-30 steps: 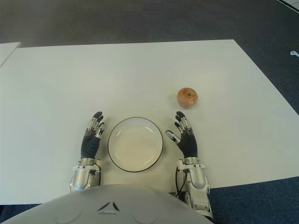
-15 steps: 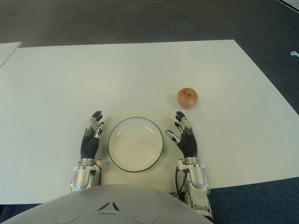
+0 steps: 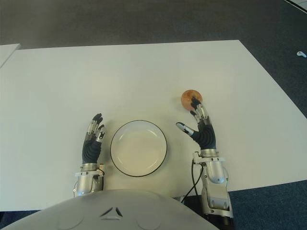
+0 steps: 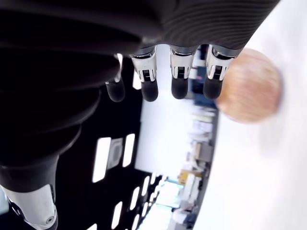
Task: Put the apples into the plate.
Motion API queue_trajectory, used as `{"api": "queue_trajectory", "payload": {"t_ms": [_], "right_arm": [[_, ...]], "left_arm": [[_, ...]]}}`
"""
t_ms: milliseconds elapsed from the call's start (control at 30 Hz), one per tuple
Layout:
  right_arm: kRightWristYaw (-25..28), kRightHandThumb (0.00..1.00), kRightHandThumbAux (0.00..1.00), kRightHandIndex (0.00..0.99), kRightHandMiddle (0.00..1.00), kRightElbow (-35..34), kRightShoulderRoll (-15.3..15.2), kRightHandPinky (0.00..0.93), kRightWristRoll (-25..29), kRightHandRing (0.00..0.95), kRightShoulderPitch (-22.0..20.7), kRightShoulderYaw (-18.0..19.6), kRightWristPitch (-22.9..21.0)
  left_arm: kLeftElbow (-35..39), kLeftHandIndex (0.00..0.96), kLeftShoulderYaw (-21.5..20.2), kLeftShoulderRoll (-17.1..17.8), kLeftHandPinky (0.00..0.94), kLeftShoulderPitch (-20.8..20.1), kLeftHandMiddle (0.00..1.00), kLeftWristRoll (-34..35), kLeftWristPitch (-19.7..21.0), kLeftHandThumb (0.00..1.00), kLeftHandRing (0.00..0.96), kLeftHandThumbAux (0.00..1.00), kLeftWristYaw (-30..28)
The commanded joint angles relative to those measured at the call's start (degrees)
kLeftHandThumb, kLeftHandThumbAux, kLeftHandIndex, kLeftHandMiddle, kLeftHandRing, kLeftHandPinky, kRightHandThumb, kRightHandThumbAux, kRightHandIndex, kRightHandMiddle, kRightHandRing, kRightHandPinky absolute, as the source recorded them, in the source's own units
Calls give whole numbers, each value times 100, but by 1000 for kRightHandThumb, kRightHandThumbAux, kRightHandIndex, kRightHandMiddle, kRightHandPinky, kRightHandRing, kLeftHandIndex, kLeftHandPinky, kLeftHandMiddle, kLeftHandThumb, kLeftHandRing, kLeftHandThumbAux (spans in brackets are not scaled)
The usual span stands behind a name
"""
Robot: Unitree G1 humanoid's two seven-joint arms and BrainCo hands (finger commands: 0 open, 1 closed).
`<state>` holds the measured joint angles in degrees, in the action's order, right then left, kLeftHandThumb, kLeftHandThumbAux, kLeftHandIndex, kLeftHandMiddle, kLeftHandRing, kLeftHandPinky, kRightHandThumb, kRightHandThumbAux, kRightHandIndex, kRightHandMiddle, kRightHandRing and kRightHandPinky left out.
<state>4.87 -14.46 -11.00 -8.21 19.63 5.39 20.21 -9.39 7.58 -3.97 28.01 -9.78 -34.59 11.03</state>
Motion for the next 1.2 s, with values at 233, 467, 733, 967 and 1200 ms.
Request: {"api": "queue_trajectory", "payload": {"t_ms": [233,467,733,967,1200], "right_arm": [[-1182,295,566,32,23,325,-1644,0,-3162,1,-1024,368,1087],[-1601,331,499,25,16,582,-2269,0,-4232,0,-1641,152,817],[-1703,421,376,2,1,1559,-2504,0,-5038,0,-2651,-517,194],[-1859,389,295,0,0,3284,-2553,0,-5482,0,-3727,-1260,-267],[-1843,333,249,0,0,4250,-2640,0,-5299,0,-4327,-1645,-325]], "left_arm": [[-136,0,100,-204,0,47,0,147,496,60,0,372,-34],[-113,0,93,-109,0,85,0,123,622,54,0,373,-54],[-99,0,89,-86,0,73,0,-83,524,58,0,372,105],[98,0,152,-184,0,12,0,-312,590,67,0,364,342],[37,0,99,-220,0,-3,0,-86,490,78,0,363,350]]}}
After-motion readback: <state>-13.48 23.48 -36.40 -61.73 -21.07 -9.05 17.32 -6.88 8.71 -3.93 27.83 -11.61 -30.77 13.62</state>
